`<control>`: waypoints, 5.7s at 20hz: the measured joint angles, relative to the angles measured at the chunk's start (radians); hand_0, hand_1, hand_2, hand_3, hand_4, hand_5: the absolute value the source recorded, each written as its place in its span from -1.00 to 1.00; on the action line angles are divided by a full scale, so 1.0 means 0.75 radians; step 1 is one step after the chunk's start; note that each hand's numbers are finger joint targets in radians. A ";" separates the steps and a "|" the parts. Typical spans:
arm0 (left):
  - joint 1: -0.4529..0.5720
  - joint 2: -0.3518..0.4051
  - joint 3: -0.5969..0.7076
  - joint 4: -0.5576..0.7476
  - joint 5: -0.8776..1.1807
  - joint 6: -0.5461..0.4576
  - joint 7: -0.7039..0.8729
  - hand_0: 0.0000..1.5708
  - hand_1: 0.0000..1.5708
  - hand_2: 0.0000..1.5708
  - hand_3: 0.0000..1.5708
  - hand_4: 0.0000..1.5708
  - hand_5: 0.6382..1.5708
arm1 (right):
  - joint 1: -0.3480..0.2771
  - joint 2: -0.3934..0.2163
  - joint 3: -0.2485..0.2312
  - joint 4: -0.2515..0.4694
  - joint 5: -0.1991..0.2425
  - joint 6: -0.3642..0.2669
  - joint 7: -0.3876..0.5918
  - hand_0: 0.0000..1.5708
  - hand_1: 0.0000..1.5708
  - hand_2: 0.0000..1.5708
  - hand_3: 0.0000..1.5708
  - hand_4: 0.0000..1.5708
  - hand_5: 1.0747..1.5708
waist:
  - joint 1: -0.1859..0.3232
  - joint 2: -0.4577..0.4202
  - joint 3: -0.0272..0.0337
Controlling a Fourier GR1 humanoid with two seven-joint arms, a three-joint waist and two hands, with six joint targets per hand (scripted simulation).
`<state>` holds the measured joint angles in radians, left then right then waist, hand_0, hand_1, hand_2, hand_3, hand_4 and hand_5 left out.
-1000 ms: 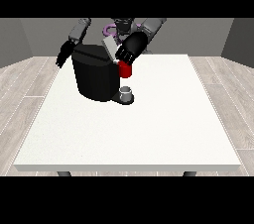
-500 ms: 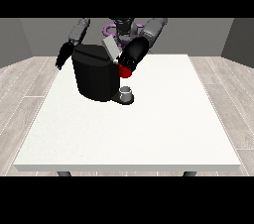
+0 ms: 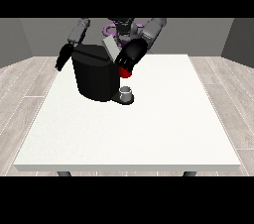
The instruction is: Insert the coffee pod into the coffee machine and close the lid
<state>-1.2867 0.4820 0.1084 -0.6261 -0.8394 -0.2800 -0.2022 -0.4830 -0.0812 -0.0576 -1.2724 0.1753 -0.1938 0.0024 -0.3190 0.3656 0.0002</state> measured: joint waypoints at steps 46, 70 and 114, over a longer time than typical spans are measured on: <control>0.493 -0.361 0.236 0.009 0.291 0.083 -0.164 -1.00 -1.00 -1.00 -1.00 -1.00 1.00 | 0.357 0.034 -0.026 0.071 -0.057 0.034 -0.088 -1.00 -1.00 -1.00 -1.00 -1.00 1.00 | 0.300 -0.537 -0.0032; 1.042 -0.636 0.207 -0.265 0.766 -0.059 -0.071 -1.00 -1.00 -1.00 -1.00 -0.50 1.00 | 0.117 -0.154 -0.163 0.103 -0.230 0.257 0.106 -1.00 -1.00 -1.00 -1.00 -0.76 1.00 | 0.699 -0.780 0.0001; 1.352 -0.539 0.005 -1.027 0.962 0.041 0.149 -1.00 -1.00 -1.00 -1.00 -0.48 1.00 | -0.444 -0.172 -0.067 0.381 -0.150 0.235 0.196 -1.00 -1.00 -1.00 -1.00 -1.00 1.00 | 0.695 -0.382 0.0101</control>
<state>-0.2729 0.0775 0.1118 -1.3961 -0.1177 -0.2493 -0.0905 -0.8161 -0.2105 -0.1080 -0.9867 0.0627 -0.0177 0.1495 0.2020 0.0788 0.0078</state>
